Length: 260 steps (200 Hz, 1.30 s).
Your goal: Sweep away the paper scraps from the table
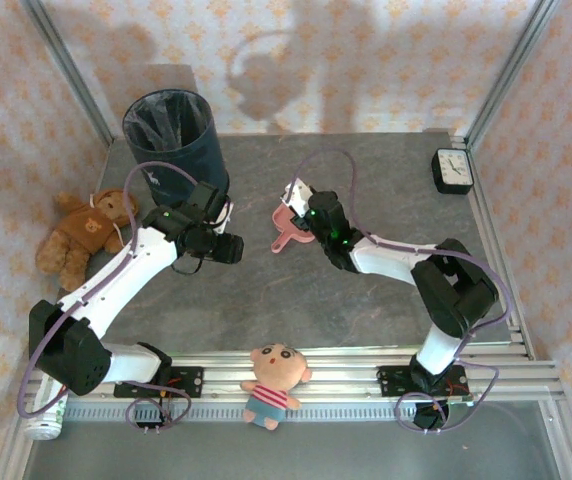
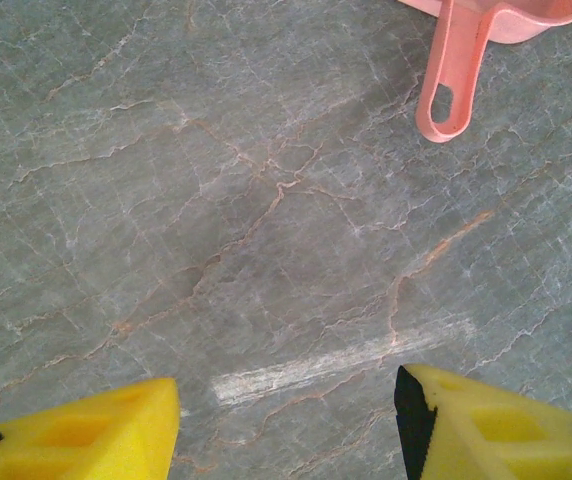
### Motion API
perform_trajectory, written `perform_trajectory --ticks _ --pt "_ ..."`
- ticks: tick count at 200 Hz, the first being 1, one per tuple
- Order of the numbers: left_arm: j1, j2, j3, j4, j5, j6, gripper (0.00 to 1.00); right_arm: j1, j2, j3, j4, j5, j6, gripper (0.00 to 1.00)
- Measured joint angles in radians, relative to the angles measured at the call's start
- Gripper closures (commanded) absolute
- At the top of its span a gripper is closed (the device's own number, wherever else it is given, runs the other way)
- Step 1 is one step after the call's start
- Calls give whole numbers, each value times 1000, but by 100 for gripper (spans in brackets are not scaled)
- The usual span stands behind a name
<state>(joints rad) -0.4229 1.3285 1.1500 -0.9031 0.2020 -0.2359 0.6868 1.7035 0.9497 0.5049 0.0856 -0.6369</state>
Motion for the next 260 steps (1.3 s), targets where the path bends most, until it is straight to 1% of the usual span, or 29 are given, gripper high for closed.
perform_trajectory --ticks 33,59,120,153,234,260 --pt "0 0 -1 0 0 0 41 14 -5 -22 -3 -6 26 64" --pt "0 0 -1 0 0 0 41 22 -5 -32 -4 -8 42 63" --pt "0 0 -1 0 0 0 41 37 -22 -68 -30 -26 87 53" --pt "0 0 -1 0 0 1 41 45 -29 -92 -58 -36 121 48" --pt "0 1 -1 0 0 1 41 54 -39 -154 -86 -52 225 40" --pt "0 3 -3 0 0 1 40 55 -39 -163 -117 -69 260 34"
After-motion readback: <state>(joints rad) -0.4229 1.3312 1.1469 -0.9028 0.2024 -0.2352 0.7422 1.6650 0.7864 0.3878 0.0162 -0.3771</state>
